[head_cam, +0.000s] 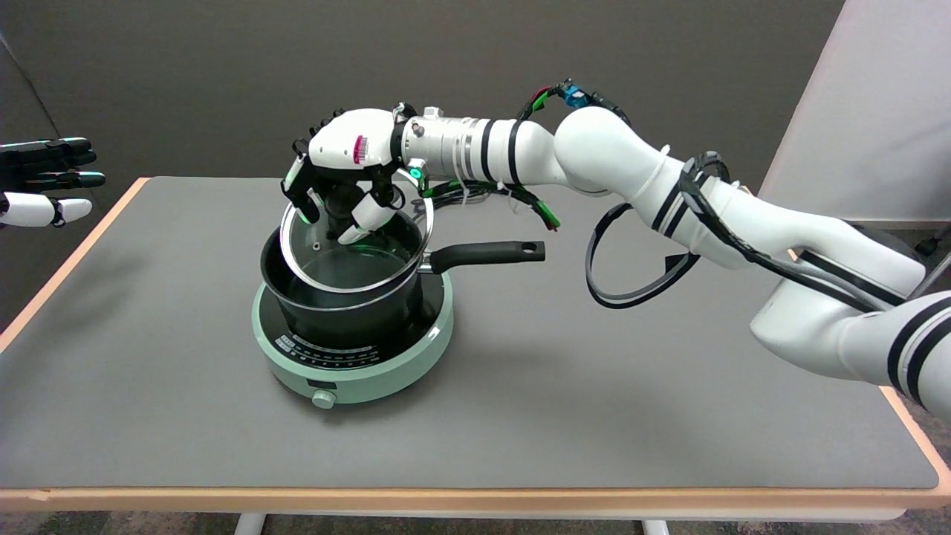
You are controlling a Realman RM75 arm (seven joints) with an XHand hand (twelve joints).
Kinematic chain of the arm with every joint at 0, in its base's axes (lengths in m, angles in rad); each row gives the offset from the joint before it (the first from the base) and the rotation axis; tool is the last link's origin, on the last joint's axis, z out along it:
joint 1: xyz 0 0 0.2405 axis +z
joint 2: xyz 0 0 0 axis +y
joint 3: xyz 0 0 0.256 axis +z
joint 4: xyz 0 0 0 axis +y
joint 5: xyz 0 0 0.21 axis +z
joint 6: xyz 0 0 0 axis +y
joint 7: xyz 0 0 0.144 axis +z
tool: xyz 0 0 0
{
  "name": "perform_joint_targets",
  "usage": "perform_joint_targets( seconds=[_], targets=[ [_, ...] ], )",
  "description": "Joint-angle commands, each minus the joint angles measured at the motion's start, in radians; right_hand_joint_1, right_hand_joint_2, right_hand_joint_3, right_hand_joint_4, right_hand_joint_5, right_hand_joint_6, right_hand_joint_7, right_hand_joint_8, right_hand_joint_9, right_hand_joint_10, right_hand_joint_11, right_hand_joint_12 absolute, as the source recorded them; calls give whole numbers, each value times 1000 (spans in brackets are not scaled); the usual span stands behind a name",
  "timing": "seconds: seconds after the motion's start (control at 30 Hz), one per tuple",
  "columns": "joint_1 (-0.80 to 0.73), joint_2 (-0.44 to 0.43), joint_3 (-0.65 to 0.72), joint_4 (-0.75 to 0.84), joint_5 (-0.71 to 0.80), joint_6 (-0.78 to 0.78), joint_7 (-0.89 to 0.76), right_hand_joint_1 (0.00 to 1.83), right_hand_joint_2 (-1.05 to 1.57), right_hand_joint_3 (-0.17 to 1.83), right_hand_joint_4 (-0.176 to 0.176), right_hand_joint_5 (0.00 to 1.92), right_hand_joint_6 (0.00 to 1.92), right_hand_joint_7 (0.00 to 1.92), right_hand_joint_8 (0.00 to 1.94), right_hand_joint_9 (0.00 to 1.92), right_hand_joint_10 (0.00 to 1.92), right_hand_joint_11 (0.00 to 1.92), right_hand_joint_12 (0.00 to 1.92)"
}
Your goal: Pick up the pot lid.
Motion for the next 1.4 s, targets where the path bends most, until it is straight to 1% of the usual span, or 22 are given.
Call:
perform_joint_targets(
  seconds=[0.03, 0.1, 0.37, 0.43, 0.8, 0.93, 1.07, 1.27, 1.4],
  targets=[
    [30, 2, 1, 4, 0, -2, 0, 1355, 958, 373, 176, 741, 949, 912, 1190, 912, 1243, 736, 1251],
    [42, -1, 0, 4, 0, -2, 0, 1354, 963, 371, 176, 741, 933, 905, 1200, 900, 1260, 749, 1386],
    [84, -11, -6, 4, 0, -39, 6, 1347, 985, 367, 176, 715, 916, 865, 1260, 881, 1283, 713, 1711],
    [90, -12, -6, 4, 0, -41, 6, 1349, 984, 357, 176, 695, 935, 876, 1239, 858, 1325, 687, 1728],
    [128, -8, -7, 4, 0, -64, 6, 1355, 957, 385, 176, 687, 940, 902, 1211, 848, 1336, 693, 1741],
    [143, 7, 4, 4, 0, -59, 6, 1354, 959, 386, 176, 681, 946, 897, 1218, 844, 1340, 697, 1782],
    [147, 26, 42, -18, 0, -50, 6, 1353, 961, 388, 176, 674, 957, 893, 1225, 843, 1350, 695, 1804],
    [148, 56, 122, -85, 0, -32, 6, 1354, 958, 394, 176, 669, 990, 894, 1227, 843, 1360, 716, 1785],
    [151, 99, 164, -103, 0, -35, 6, 1355, 955, 393, 176, 678, 991, 898, 1219, 845, 1354, 728, 1761]
  ],
)
